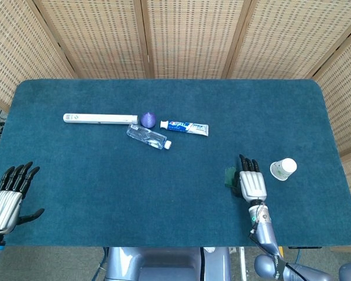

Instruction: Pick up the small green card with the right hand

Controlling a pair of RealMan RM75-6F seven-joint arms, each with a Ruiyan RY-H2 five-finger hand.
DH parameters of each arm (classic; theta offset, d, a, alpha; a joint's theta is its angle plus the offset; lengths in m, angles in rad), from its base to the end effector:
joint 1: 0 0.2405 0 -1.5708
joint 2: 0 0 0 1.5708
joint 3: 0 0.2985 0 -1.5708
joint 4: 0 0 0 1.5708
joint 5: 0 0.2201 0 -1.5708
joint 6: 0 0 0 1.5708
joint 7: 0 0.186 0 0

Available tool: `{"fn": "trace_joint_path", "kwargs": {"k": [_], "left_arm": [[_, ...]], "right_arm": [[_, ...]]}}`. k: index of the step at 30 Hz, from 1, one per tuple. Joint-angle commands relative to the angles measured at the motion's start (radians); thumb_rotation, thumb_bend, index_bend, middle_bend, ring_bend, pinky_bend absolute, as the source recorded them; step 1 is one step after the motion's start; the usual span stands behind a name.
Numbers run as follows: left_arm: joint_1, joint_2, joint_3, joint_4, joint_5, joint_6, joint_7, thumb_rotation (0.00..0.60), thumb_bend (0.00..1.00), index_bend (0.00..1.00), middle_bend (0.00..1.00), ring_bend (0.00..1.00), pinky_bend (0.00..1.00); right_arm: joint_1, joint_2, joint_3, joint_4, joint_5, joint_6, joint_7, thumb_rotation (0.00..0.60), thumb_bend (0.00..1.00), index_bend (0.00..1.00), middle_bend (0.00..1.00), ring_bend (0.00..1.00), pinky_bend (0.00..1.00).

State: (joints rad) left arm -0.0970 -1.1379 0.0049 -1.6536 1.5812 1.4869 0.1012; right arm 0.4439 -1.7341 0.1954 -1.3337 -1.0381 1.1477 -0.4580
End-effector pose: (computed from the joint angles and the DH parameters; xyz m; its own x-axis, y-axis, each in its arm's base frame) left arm -0.3309 0.2172 0.1428 0.4420 0.0446 0.8959 0.8939 -0.1060 -0.4357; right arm -0.2843 -0.3515 -0.0643 0.3815 -0.2460 0.8911 -0.9175 0.0165 0.3974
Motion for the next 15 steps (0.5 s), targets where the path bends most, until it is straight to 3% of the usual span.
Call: {"fn": "trace_joint_path", "kwargs": {"k": [1, 15], "left_arm": [[0.0, 0.0, 0.0, 0.0, 0.0, 0.0, 0.0, 0.6, 0.08, 0.0, 0.0, 0.0, 0.0], [-0.001, 0.0, 0.001, 0.0, 0.002, 0.0, 0.0, 0.6, 0.08, 0.0, 0.0, 0.0, 0.0]], "right_arm": [[-0.001, 0.001, -0.001, -0.002, 0.001, 0.001, 0.0, 0.6, 0.41, 0.64, 0.02, 0.0, 0.0], [0.0, 0.012, -0.004, -0.017, 0.009, -0.002, -0.007, 0.6, 0.44, 0.65, 0.03, 0.0, 0.0]]}}
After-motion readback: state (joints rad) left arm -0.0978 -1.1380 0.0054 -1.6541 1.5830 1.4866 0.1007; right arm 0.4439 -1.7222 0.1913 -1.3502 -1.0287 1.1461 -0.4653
